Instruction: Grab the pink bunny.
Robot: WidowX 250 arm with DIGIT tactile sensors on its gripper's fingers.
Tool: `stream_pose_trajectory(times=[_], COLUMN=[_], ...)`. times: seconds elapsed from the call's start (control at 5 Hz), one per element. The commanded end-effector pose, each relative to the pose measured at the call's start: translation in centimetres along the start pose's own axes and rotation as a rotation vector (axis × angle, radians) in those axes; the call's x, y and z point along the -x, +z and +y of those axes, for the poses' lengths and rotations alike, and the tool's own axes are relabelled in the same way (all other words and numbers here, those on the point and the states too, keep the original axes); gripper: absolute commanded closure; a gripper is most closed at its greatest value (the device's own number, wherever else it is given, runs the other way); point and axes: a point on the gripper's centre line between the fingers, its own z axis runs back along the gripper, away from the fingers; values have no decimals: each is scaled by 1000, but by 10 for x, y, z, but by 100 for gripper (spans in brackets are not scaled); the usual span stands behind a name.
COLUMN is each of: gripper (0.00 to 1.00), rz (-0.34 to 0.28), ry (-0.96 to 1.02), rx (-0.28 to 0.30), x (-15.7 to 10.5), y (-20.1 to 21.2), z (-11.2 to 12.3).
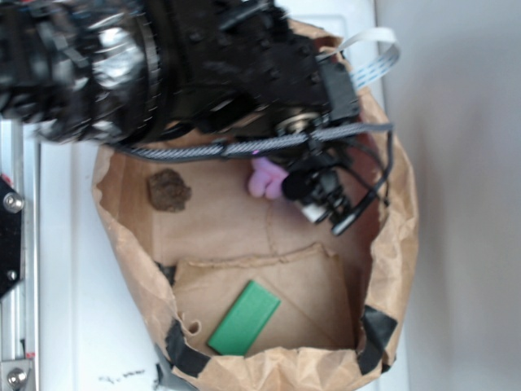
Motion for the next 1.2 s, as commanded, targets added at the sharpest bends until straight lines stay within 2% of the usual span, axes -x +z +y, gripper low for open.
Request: stream_pose_trajectory(times=[0.0,0.4,0.8,1.0], gripper=[0,0,0,0], rz=[-88,-102,-114,-82], ry=[29,-1,-33,-37], rx=[-33,-41,-88,-96], x=[-25,-19,0,5], y=[4,0,-21,-24], z=[9,12,9,7])
